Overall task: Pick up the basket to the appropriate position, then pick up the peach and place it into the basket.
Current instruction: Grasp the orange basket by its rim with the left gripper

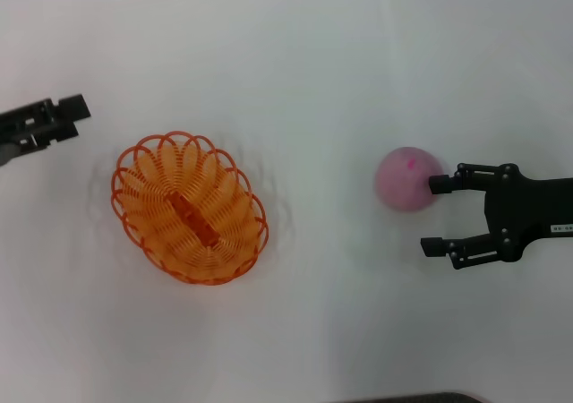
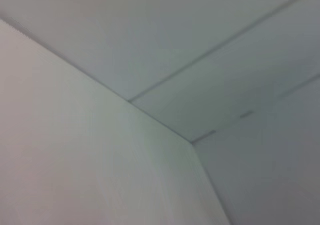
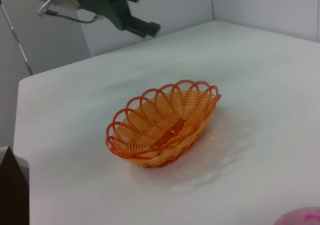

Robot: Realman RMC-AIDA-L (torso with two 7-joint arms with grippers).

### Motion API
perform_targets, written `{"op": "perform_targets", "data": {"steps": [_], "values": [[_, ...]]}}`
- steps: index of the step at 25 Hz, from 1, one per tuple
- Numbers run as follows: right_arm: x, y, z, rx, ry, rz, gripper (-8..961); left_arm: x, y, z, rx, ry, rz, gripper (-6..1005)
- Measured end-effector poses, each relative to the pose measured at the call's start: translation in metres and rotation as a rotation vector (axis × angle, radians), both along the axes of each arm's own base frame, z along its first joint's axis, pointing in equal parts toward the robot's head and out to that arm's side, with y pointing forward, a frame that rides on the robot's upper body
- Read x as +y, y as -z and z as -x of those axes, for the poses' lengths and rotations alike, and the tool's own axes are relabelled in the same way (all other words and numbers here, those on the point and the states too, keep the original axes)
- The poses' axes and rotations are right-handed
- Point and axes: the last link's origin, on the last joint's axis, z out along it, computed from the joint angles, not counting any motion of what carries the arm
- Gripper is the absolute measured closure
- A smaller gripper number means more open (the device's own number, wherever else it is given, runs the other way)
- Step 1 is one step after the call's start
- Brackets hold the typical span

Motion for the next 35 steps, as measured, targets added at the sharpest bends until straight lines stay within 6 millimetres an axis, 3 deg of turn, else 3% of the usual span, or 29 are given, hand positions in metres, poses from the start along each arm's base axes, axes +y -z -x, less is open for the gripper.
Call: {"op": "perform_targets", "data": {"steps": [9,22,35], "values": [[0.003,-0.002,0.002,-0.003,-0.004,0.001,-3,0.032,-0.002,0.003,0.291,-0.043,-0.022,192],[0.003,-0.003,0.001,-0.003,0.002,-0.004,-2,0.054,0.042,-0.035,0.745,0.236,0.032,190],[0.004,-0.003,0.001,-0.008,0.0,-0.007,-2,0.062,0.073,-0.059,0.911,0.427,0.124,192]]}}
